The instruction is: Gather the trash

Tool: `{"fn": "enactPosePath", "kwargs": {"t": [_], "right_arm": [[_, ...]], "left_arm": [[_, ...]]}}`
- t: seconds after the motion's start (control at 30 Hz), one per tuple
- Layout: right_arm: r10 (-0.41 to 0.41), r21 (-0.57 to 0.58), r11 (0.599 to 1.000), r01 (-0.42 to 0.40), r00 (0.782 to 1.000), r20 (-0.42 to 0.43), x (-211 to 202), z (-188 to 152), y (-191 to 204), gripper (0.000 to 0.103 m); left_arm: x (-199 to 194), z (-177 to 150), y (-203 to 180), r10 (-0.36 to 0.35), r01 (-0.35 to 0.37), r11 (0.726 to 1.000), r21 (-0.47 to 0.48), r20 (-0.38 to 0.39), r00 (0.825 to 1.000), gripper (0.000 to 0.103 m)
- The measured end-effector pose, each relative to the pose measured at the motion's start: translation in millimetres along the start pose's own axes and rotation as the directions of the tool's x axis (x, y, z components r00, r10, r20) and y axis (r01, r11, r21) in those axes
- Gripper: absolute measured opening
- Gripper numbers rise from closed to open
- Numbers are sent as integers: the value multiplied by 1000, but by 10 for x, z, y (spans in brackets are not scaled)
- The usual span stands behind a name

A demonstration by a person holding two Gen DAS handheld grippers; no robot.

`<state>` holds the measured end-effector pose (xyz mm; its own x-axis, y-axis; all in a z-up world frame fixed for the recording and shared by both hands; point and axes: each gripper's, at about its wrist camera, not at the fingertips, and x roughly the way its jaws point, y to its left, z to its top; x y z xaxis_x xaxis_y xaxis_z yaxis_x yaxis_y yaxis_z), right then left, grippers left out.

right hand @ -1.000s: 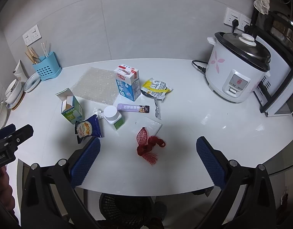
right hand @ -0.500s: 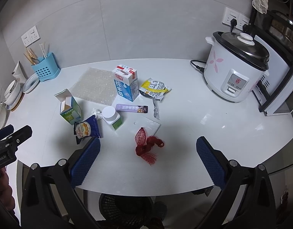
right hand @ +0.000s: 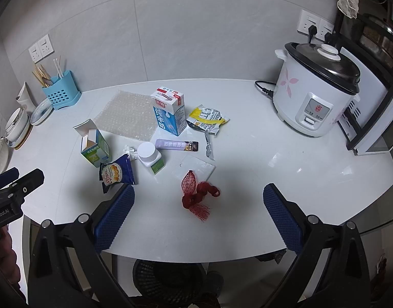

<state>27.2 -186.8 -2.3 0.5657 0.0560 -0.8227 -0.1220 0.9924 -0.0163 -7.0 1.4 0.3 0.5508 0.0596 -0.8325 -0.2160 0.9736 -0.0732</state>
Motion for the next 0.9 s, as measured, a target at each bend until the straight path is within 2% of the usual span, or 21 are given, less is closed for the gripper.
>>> {"fn": "enactPosePath", "kwargs": {"t": [0.9], "right_arm": [[0,2,1000,0,1000,3,-10,-23,-16,96]], "left_arm": [[-10,12,-22,-6,6,1000,2,2,1000,97]]}}
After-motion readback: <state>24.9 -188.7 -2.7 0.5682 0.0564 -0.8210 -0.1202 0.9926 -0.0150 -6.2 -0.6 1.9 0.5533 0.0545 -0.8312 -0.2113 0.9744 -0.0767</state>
